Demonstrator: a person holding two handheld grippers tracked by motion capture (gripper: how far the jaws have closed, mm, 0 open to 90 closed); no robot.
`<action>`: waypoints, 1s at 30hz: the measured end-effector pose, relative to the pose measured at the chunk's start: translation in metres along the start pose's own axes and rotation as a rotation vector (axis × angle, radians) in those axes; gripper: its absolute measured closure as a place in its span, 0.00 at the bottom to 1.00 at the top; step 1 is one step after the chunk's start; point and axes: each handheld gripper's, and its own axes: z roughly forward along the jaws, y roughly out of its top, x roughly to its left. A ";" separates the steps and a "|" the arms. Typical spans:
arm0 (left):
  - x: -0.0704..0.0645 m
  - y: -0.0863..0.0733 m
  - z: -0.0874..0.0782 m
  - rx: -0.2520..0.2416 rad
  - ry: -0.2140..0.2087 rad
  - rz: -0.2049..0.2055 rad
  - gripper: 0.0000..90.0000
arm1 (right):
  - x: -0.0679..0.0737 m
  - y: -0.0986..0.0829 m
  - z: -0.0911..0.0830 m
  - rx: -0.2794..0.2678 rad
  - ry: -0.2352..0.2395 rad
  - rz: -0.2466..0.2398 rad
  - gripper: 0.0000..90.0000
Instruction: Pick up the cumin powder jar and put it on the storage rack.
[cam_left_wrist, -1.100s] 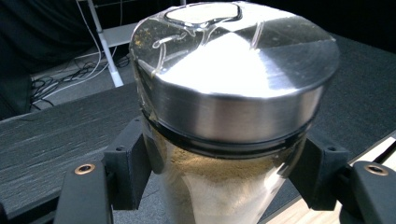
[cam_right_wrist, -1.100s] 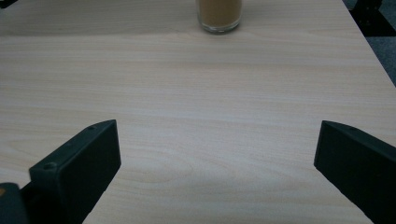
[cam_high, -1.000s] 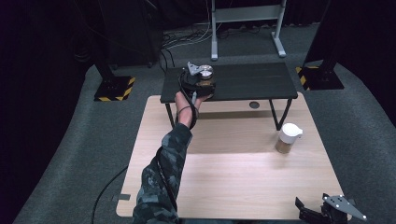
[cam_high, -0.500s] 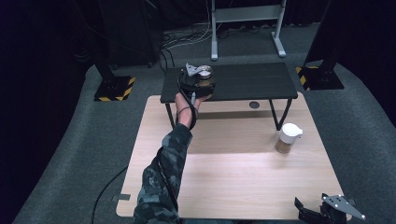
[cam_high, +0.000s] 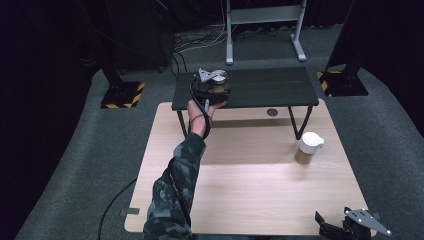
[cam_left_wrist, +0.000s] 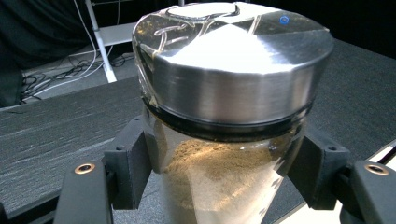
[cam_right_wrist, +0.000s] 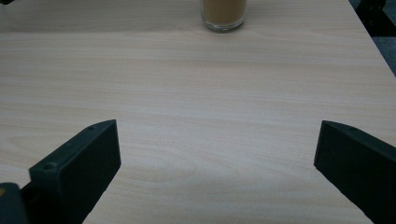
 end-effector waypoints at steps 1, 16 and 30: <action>0.000 0.000 0.000 0.000 0.000 0.000 0.34 | 0.000 0.000 0.000 0.000 0.000 0.000 0.00; -0.007 0.005 -0.013 0.008 0.032 0.016 0.12 | 0.002 0.002 -0.003 -0.011 0.001 -0.006 0.00; -0.009 0.002 -0.055 0.110 0.000 0.137 0.00 | 0.005 0.003 -0.006 -0.020 0.006 -0.017 0.00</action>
